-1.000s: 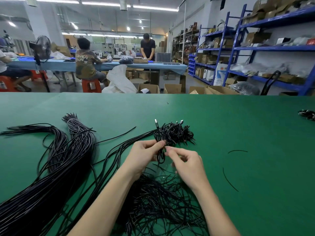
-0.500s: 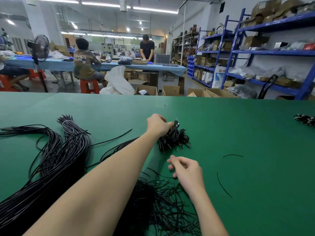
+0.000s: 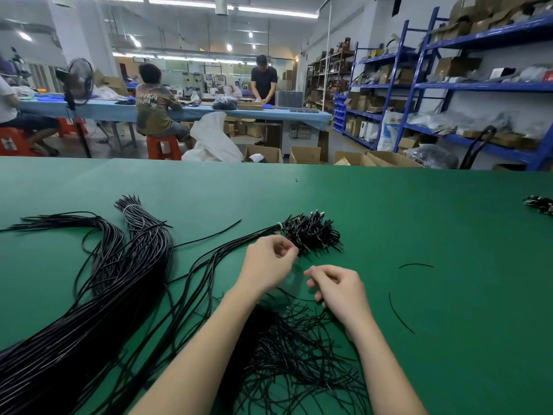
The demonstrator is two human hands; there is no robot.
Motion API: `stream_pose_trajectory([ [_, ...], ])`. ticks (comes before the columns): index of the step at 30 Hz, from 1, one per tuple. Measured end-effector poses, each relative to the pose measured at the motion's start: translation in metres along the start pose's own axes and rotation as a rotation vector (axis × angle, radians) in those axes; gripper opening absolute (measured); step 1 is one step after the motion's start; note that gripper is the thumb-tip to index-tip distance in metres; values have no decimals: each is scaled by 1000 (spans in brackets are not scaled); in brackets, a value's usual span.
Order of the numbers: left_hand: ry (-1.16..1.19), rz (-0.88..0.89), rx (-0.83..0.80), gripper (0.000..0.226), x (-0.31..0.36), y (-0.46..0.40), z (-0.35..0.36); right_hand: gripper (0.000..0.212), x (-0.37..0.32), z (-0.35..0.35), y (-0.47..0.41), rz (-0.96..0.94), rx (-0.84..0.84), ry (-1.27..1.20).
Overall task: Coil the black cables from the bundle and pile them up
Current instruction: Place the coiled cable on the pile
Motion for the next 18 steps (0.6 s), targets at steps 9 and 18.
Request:
stream_pose_trajectory([
  [9,-32,-16,-162,15,-21,18,6,13,-4,4,-4,-43,-6,52],
  [18,-295,-175,37,11,-45,12,-25,13,-6,27,-1,-132,-103,456],
])
Point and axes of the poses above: each hand's wrist, its own y-axis away from the middle knuckle, its own z-axis out of the palm, x = y × z, the point moved 7 cm from there along -y, towards the middle knuckle, and after that the axes turned 9 degrees about -y, right-handed, at the moved point
